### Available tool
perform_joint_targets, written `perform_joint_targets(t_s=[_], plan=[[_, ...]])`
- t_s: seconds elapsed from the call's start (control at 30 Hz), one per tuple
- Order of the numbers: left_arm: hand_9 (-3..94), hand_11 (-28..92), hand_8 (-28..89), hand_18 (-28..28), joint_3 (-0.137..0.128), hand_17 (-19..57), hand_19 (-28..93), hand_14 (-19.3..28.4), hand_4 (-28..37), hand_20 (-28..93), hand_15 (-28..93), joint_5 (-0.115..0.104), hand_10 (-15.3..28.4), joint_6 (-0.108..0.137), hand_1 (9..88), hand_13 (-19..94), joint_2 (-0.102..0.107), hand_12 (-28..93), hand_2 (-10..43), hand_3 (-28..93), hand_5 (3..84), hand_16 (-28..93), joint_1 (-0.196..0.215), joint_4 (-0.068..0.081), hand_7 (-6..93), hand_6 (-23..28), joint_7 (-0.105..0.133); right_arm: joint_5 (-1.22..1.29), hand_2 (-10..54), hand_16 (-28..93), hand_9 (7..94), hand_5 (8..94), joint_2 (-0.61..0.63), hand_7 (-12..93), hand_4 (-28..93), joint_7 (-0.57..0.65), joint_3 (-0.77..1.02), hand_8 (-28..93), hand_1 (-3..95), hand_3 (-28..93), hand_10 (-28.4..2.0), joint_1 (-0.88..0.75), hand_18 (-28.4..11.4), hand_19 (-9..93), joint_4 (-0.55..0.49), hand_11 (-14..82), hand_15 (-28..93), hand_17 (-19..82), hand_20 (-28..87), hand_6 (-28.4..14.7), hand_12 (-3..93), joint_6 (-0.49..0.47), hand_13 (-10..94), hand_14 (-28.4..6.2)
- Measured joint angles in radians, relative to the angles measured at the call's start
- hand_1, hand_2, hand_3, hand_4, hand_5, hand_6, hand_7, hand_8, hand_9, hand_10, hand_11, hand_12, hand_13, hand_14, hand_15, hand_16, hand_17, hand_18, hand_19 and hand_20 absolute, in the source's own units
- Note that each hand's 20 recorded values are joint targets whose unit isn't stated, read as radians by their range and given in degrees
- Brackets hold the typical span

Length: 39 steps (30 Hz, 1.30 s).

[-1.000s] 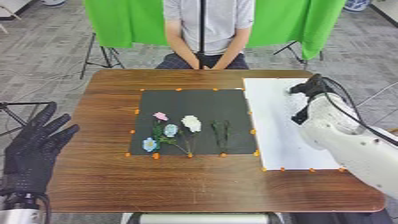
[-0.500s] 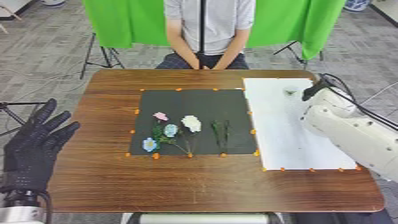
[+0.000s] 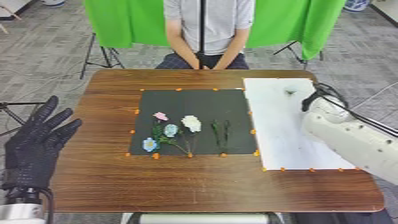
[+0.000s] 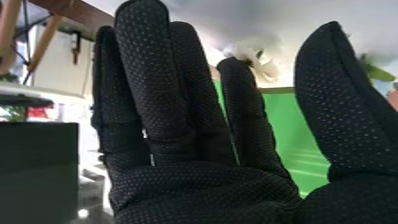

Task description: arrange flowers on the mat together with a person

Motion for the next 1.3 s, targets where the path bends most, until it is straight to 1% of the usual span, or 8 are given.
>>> perform_joint_targets(t_s=[0.17,0.37,0.57,0.73,0.83,0.97,1.1,1.3], plan=[[28.8,17,-8,18.2,0.001,-9.7,36,21.1,-28.3,17,43,0.001,14.2,-0.001,18.4,20,0.0,13,7.1,75,29.9,-4,-0.001,0.0,9.5,4.2,0.001,-0.046,-8.2,12,66.7,42.8,-0.007,8,-22,0.013,-0.025,-9,34.9,70,-19.4,0.016,-25.7,80,0.004,18.0,53,34,-11,-4.3,14.8,0.009,69,-15.2],[28.7,17,-8,18.1,0.007,-9.6,36,21.2,-28.3,16,42,0.0,14.2,-0.001,18.4,20,0.001,13,7.1,75,29.9,-4,-0.002,0.0,9.7,4.2,0.006,-0.036,-7.8,12,64.9,42.0,-0.017,9,-22,0.003,-0.047,-10,35.7,69,-19.3,0.049,-26.2,79,0.019,18.2,53,33,-10,-0.5,14.7,0.015,68,-15.7],[28.8,17,-8,18.1,0.014,-9.6,36,21.1,-28.3,16,42,-0.002,14.2,0.0,18.5,20,0.003,13,7.1,75,29.9,-4,-0.006,0.001,9.7,4.2,0.016,0.016,-7.6,11,64.3,47.4,-0.034,10,-23,-0.033,-0.048,-11,37.7,69,-18.8,0.079,-26.0,78,0.057,16.7,52,33,-9,1.9,14.4,-0.011,67,-15.8],[28.7,17,-8,18.1,0.015,-9.6,36,21.1,-28.3,17,42,-0.012,14.1,0.001,18.6,20,0.01,13,7.1,75,29.9,-4,-0.006,0.001,9.7,4.2,0.032,0.058,-7.8,11,65.8,47.3,-0.054,10,-23,-0.048,-0.019,-11,38.5,69,-18.7,0.086,-25.8,77,0.094,15.2,51,34,-8,1.3,13.9,-0.104,68,-16.0],[28.7,17,-8,18.1,0.017,-9.6,36,21.2,-28.3,17,42,-0.022,14.2,0.002,18.6,20,0.02,13,7.2,75,29.9,-4,-0.005,0.001,9.6,4.2,0.046,0.074,-8.1,11,67.3,52.3,-0.069,11,-23,-0.05,-0.011,-11,40.6,69,-16.7,0.091,-25.3,76,0.12,15.0,50,34,-8,1.8,13.8,-0.178,68,-15.8],[28.7,17,-8,18.1,0.018,-9.6,36,21.2,-28.3,17,42,-0.03,14.2,0.003,18.6,20,0.03,13,7.1,75,29.9,-4,-0.004,0.001,9.6,4.2,0.059,0.081,-9.4,13,74.9,66.6,-0.076,14,-27,-0.059,-0.005,-8,50.3,68,-11.7,0.096,-21.9,73,0.131,15.3,43,38,-6,2.8,13.9,-0.162,74,-11.8],[28.7,17,-8,18.1,0.018,-9.7,36,21.2,-28.3,17,43,-0.03,14.3,0.003,18.6,20,0.03,13,7.2,75,29.9,-4,-0.004,0.001,9.7,4.2,0.059,0.073,-9.5,24,88.7,81.6,-0.079,16,-28,-0.068,-0.013,-1,60.6,61,-6.9,0.097,-17.4,74,0.14,5.0,36,42,-5,3.3,26.1,-0.117,82,-5.1],[28.7,17,-8,18.0,0.019,-9.6,36,21.1,-28.2,17,43,-0.033,14.2,0.006,18.6,20,0.033,13,7.3,75,29.9,-4,-0.003,0.001,9.7,4.3,0.067,-0.006,-9.5,28,91.5,84.7,-0.08,16,-28,-0.089,-0.047,0,62.4,61,-6.0,0.082,-13.1,75,0.14,4.3,33,42,-5,3.4,27.6,-0.041,85,-2.6]])
